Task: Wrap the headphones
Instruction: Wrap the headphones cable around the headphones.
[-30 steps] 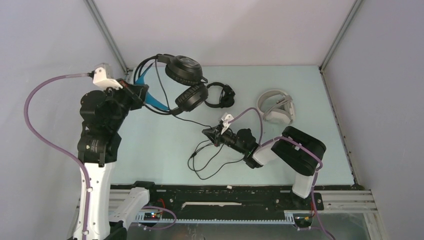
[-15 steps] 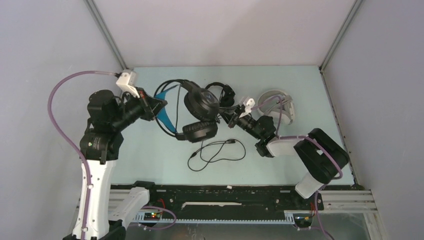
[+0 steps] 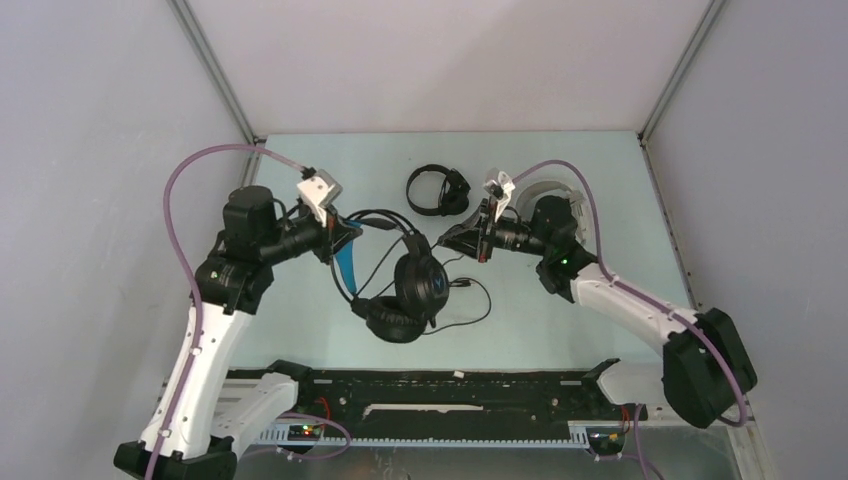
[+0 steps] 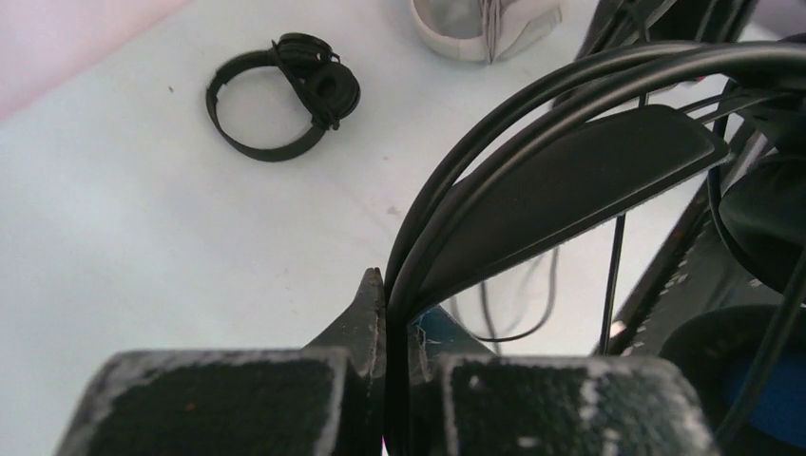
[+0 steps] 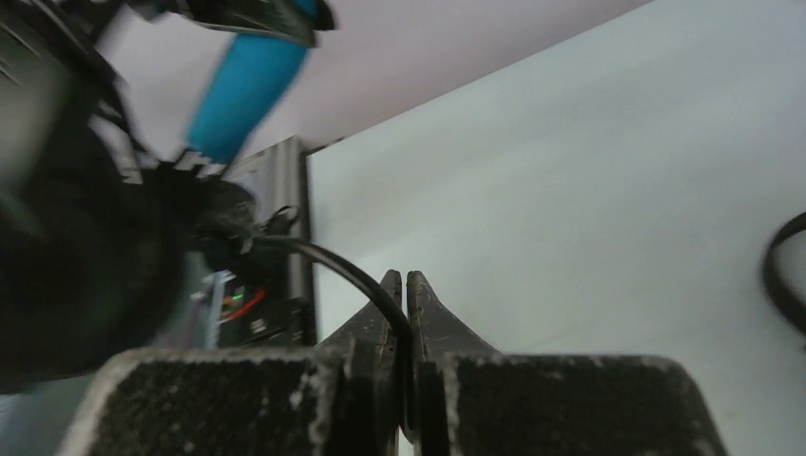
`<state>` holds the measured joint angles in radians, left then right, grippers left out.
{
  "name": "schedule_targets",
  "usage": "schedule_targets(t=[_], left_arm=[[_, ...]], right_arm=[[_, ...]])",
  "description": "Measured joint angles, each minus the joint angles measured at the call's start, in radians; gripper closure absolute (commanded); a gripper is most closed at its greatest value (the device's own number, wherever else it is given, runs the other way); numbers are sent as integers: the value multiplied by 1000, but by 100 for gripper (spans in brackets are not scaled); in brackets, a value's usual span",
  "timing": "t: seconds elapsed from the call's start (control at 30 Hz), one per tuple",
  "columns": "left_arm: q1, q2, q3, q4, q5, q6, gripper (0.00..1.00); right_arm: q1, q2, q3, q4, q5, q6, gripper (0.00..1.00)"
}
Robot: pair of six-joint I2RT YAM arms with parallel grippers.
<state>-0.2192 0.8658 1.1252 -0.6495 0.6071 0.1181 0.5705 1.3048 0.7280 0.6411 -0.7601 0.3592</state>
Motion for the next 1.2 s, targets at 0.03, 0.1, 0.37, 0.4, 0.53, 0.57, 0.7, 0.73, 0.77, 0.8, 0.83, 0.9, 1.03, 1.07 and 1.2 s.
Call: schedule_targets(t=[0.03,0.1,0.37,0.4,0.53,0.57,0.7,0.73,0.77,0.8,0.83,0.9,1.03,1.07,1.2], left_arm=[[-11,0,-7,1,-3,53,100],[-38,0,-17,3,-14,159,100],[-164,28,-18,15,-134,441,100],[-182,35,-18,16,-155,465,100],[-245,44,-18,37,-249,534,100],[-257,44,-18,48,-272,544,100],[-288,50,-18,87,-353,565,100],[-295,53,-18,95,-373,570,100],[-304,57,-18,102,-396,572,100],[-311,59,-18,109,-413,573,100],[-318,60,-19,116,-434,572,100],[-327,59,-25,133,-479,563,100],[-339,68,-31,149,-571,539,100],[-346,71,-30,149,-599,534,100],[-365,74,-38,154,-668,523,100]], right_arm=[[1,-19,25,-71,-29,15,100],[0,-60,56,-185,-76,46,100],[-6,-142,80,-366,-233,243,100],[-6,-141,80,-367,-246,273,100],[-8,-139,80,-337,-283,379,100],[-10,-138,80,-322,-289,402,99],[-11,-123,80,-238,-302,510,97],[-11,-119,80,-224,-302,530,96],[-10,-114,80,-204,-301,553,96],[-7,-108,80,-188,-301,566,94],[-4,-104,80,-178,-300,576,93],[6,-92,81,-151,-298,585,93],[31,-56,94,-107,-287,603,90],[37,-43,98,-90,-285,613,90],[63,15,120,-11,-273,664,89]])
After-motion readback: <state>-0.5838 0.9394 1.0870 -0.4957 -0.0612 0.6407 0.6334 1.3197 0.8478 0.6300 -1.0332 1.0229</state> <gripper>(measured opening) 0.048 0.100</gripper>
